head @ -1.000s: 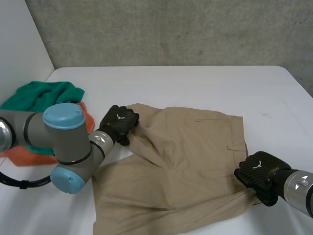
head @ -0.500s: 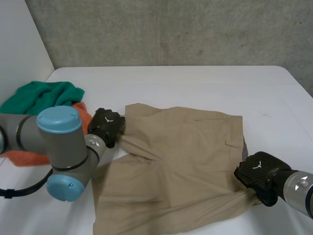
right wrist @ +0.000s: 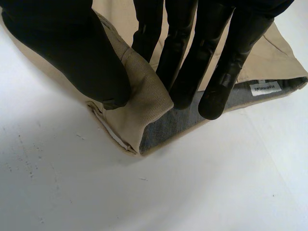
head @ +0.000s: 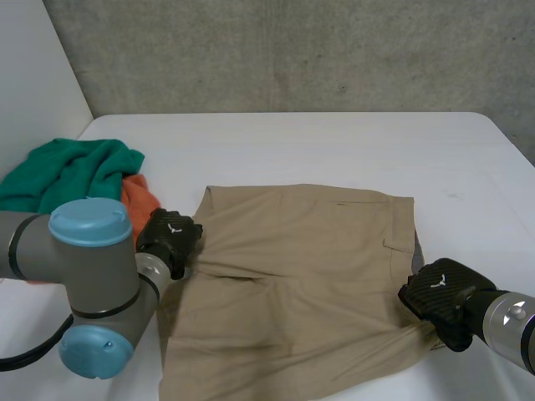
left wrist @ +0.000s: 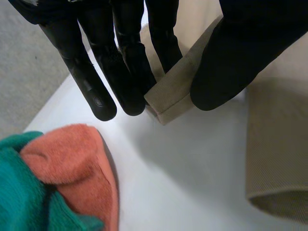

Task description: Fold the laundry.

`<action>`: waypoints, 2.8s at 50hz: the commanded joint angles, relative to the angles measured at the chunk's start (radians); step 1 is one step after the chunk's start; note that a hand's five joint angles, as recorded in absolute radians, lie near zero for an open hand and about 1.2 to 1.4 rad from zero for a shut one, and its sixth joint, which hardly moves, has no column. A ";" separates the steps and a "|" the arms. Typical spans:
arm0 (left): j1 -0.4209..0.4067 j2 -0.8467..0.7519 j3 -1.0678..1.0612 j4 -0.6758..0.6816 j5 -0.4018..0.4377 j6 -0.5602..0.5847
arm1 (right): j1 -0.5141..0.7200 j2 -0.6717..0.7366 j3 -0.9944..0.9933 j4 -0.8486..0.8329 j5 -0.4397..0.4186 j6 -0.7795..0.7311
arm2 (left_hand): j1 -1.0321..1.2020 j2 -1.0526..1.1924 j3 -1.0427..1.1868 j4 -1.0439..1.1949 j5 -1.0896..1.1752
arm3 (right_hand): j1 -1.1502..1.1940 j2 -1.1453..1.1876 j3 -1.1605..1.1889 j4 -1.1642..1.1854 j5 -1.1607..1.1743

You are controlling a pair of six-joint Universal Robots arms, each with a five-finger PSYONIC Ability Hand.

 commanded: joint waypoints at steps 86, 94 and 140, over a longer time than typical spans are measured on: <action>-0.107 -0.234 0.501 0.229 -0.076 0.217 | 0.116 0.414 -0.539 -0.497 0.233 0.234 | 0.266 0.223 0.224 0.224 0.272 | 0.442 0.229 0.203 0.207 0.224; -0.100 -0.435 0.689 0.351 -0.016 0.218 | 0.165 0.736 -0.882 -0.549 0.283 0.199 | 0.266 0.223 0.224 0.224 0.272 | 0.442 0.229 0.203 0.207 0.224; -0.052 0.085 0.053 0.084 0.091 -0.323 | 0.033 0.472 -0.464 -0.322 0.112 0.461 | -0.952 -0.995 -0.994 -0.994 -0.946 | -0.447 -0.660 -0.686 -0.682 -0.665</action>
